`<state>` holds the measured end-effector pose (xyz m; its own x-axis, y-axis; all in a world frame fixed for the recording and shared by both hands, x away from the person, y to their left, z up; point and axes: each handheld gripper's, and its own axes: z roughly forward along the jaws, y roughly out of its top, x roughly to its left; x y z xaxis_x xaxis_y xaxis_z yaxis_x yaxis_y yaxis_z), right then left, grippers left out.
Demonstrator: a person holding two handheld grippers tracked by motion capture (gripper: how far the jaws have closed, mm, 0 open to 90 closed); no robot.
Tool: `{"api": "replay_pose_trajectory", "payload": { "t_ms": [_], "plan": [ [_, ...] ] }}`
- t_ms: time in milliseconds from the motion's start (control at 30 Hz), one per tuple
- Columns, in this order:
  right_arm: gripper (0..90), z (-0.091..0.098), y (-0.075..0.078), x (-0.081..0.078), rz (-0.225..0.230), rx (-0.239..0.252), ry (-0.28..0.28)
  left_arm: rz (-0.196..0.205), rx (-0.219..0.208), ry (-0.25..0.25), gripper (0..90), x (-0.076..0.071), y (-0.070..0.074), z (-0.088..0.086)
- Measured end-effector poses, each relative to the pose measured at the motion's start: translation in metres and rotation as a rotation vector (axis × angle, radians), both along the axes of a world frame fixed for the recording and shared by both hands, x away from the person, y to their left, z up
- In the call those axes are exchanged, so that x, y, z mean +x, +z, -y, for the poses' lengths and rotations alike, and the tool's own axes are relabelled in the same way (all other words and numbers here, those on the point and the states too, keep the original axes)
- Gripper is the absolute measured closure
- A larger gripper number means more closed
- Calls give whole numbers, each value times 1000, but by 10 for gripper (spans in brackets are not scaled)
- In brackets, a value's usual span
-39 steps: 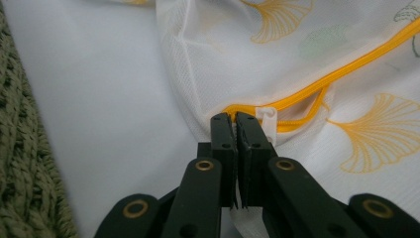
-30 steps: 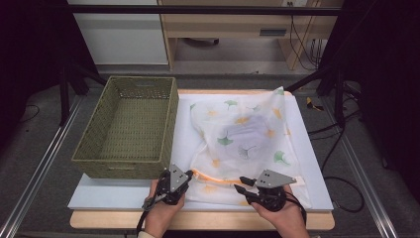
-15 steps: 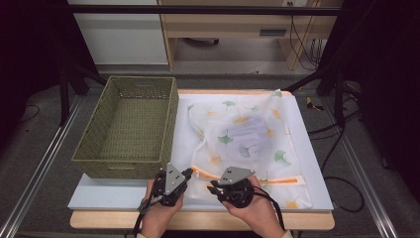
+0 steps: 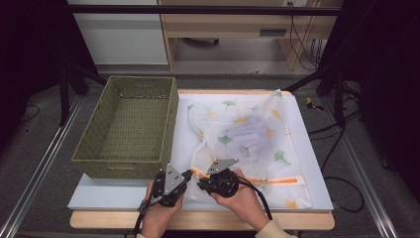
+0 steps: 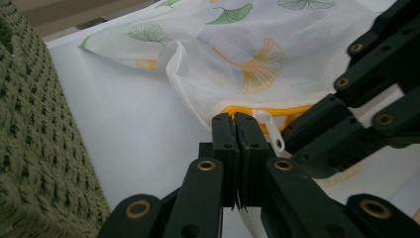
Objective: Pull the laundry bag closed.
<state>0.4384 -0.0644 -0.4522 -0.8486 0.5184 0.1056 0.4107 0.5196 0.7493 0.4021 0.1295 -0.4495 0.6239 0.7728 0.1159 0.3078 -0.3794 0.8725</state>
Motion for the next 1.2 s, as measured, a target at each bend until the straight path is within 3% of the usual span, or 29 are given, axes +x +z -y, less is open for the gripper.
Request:
{"api": "replay_pose_trajectory", "payload": {
  "t_ms": [133,333,533,667,1200],
  "plan": [
    [718,2,-7,9,-12,41,-6,-7,-7,-8,881,0,-1,1],
    [712,5,-13,14,-34,78,-8,-3,7,-14,881,1,-2,2],
    [735,5,-11,12,-24,77,-4,-4,11,-9,881,1,-3,1],
    [774,5,-9,11,-3,95,-33,-8,16,-9,881,2,-3,0],
    [892,6,-6,12,-40,91,-57,-12,22,-13,881,2,-5,2]
  ]
}}
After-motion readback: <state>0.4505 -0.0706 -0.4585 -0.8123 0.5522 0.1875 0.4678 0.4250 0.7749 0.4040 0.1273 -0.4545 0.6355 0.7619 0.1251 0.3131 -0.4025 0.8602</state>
